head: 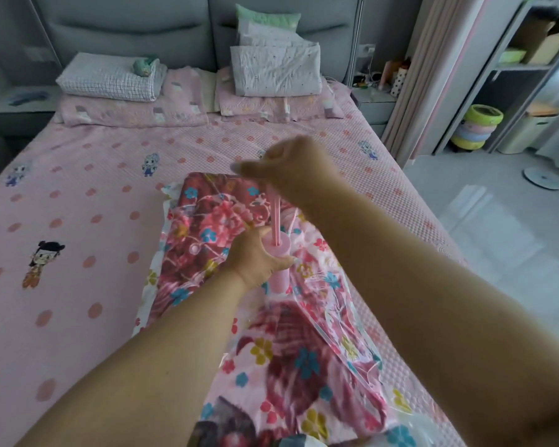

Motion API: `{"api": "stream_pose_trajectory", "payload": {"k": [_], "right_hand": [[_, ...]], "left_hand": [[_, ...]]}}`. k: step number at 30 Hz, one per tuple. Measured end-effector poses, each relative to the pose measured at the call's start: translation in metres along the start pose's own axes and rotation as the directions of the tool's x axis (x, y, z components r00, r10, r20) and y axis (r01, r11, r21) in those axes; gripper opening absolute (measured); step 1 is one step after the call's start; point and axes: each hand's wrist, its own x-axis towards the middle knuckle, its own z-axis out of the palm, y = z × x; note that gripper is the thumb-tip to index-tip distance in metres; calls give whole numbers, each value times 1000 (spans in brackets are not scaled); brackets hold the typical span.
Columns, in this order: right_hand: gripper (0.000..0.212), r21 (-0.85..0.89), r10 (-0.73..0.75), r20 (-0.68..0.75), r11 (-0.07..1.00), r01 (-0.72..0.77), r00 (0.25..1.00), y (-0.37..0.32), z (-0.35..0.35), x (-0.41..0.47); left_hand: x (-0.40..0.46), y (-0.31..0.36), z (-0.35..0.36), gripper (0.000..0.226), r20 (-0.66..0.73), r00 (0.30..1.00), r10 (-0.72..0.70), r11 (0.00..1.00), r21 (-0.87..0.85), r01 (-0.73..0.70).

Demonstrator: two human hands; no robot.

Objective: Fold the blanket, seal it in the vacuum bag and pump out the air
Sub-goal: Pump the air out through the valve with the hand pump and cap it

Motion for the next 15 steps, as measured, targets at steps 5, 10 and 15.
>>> {"api": "stream_pose_trajectory", "payload": {"k": [5, 10, 15], "right_hand": [[46, -58, 133, 90, 990, -128, 987, 23, 26, -28], [28, -63, -6, -11, 998, 5, 1000, 5, 3, 2], [50, -66, 106, 48, 993, -102, 993, 23, 23, -16]], "left_hand": [[-3, 2, 3, 36, 4, 999, 34, 998, 58, -34], [-1, 3, -2, 37, 13, 1000, 14, 1000, 1, -14], [0, 0, 1, 36, 14, 1000, 24, 999, 47, -25]]}}
